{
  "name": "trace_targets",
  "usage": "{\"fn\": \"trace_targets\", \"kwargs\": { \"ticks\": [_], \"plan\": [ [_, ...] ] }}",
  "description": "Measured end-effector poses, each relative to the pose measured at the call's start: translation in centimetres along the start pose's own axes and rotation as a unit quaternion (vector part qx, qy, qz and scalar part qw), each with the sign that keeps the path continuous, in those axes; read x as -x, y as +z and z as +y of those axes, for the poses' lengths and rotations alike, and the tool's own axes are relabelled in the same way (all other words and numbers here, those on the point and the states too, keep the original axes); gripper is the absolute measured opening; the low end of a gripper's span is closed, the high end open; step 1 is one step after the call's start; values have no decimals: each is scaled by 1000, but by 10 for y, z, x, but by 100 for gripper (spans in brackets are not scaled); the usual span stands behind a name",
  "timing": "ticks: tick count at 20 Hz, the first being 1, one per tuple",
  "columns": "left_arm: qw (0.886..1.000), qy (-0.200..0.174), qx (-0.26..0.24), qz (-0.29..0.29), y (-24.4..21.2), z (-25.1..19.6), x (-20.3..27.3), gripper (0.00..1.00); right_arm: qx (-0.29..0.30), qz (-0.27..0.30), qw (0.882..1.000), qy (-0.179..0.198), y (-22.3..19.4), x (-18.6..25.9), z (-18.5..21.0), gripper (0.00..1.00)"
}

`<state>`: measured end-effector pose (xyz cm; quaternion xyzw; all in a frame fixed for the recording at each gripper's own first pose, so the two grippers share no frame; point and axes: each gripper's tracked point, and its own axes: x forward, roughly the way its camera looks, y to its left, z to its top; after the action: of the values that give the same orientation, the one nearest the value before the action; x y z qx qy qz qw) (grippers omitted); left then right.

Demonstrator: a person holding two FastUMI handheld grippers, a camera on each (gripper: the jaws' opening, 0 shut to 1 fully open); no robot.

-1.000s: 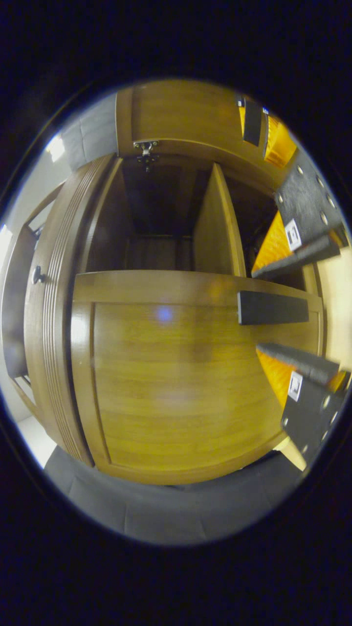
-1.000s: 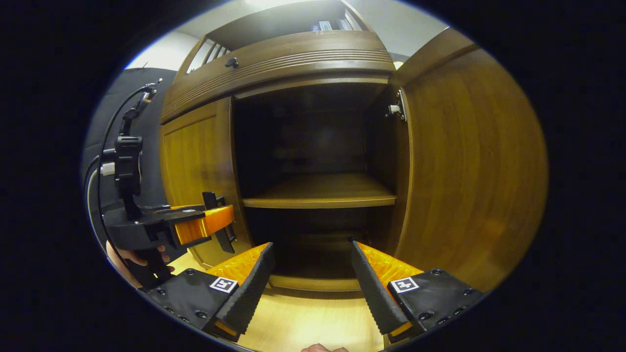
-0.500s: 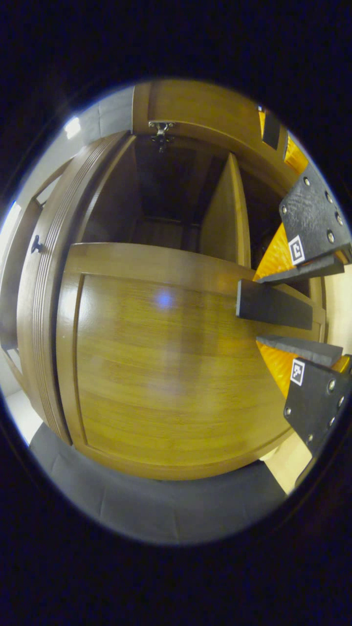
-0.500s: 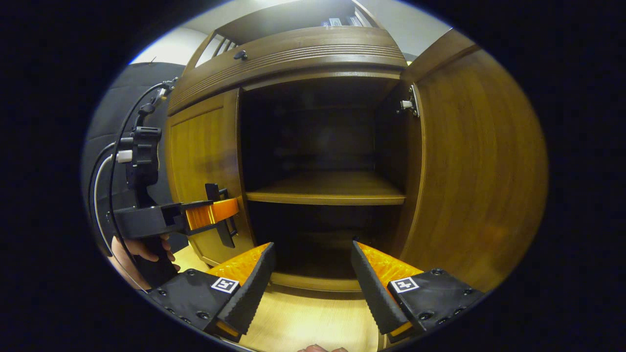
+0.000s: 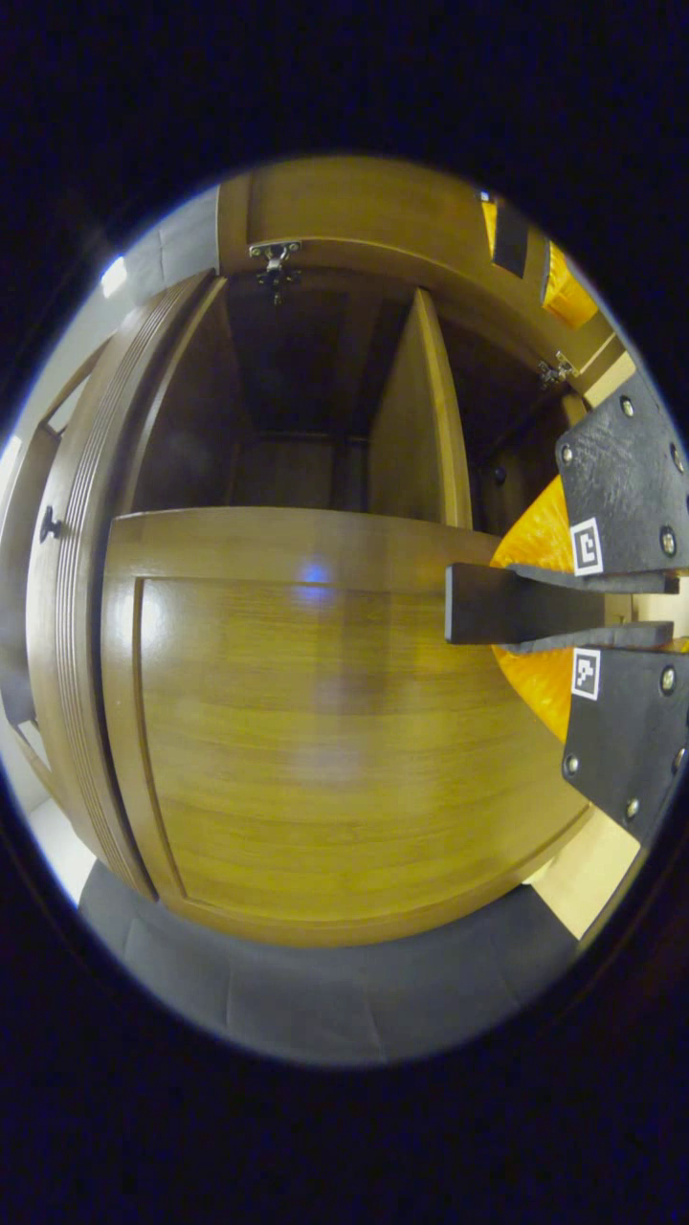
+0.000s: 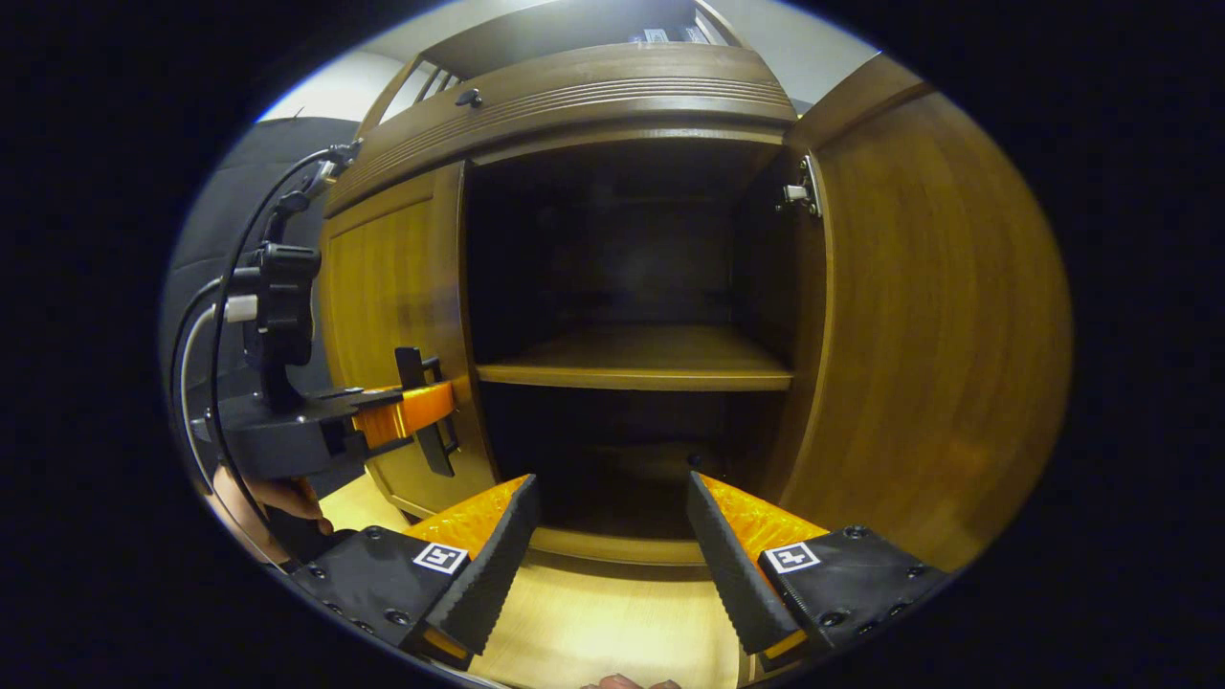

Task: Open the right door of the double-door shoe cabinet with the right hand, and open the left door with the left hand.

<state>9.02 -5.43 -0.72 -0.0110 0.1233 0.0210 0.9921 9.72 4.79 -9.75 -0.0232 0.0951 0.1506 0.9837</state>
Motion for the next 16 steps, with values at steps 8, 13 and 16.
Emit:
{"fn": "trace_targets", "kwargs": {
  "ticks": [8, 13, 16],
  "plan": [
    [1000, -9, -2, -3, 0, 0, 7, 6, -8, -3, 1000, -8, 1, 18, 8, 97],
    [999, -31, -4, -4, -2, -5, 4, 6, -1, -5, 1000, -12, -4, 42, 22, 94],
    [1000, -29, -2, -3, -2, -4, 5, 6, 3, -1, 1000, -14, -11, 60, 32, 94]
  ]
}}
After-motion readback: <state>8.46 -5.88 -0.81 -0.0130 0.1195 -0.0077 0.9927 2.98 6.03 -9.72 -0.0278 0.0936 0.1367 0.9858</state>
